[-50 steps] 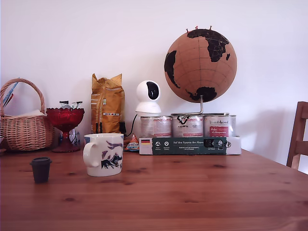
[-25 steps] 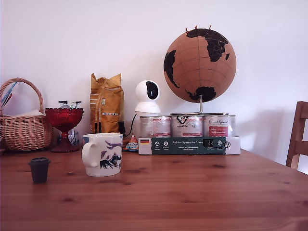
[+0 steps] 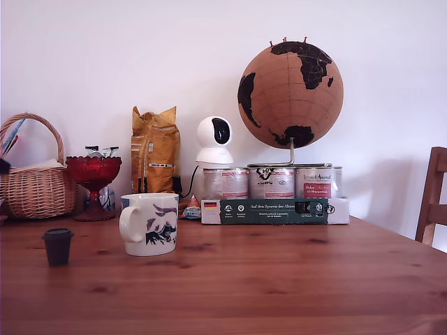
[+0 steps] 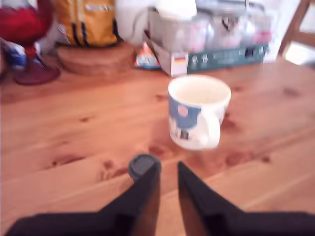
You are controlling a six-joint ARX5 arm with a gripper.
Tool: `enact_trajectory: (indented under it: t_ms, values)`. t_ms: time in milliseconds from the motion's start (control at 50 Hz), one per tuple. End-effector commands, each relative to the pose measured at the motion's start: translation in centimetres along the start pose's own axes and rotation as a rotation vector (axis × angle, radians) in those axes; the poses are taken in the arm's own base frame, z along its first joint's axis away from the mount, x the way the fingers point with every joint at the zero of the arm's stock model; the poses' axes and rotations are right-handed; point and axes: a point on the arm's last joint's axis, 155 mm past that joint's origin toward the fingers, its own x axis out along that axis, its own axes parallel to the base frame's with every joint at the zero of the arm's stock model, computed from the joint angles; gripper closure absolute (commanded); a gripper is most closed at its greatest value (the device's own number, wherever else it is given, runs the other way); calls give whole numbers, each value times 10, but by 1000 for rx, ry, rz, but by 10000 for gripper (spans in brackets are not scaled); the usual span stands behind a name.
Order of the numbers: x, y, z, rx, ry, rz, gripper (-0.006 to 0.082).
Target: Pick the grey coffee capsule and place it inside the blue coffee cup
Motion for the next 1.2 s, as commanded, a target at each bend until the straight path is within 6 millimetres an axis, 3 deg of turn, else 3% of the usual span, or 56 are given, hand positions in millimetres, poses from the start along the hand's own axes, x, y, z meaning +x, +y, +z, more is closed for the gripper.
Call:
enact_trajectory:
  t_ms: [0, 420, 840, 940, 1100, 1180]
  values:
    - [11, 2, -44, -41, 125, -4, 185]
    - [59, 23, -63, -54, 182, 12, 186]
    - [103, 20, -66, -5, 211, -53, 198]
    - [106, 19, -62, 7, 204, -59, 297]
    - [111, 20, -53, 14, 185, -60, 571]
    - [113, 21, -49, 12, 174, -58, 627]
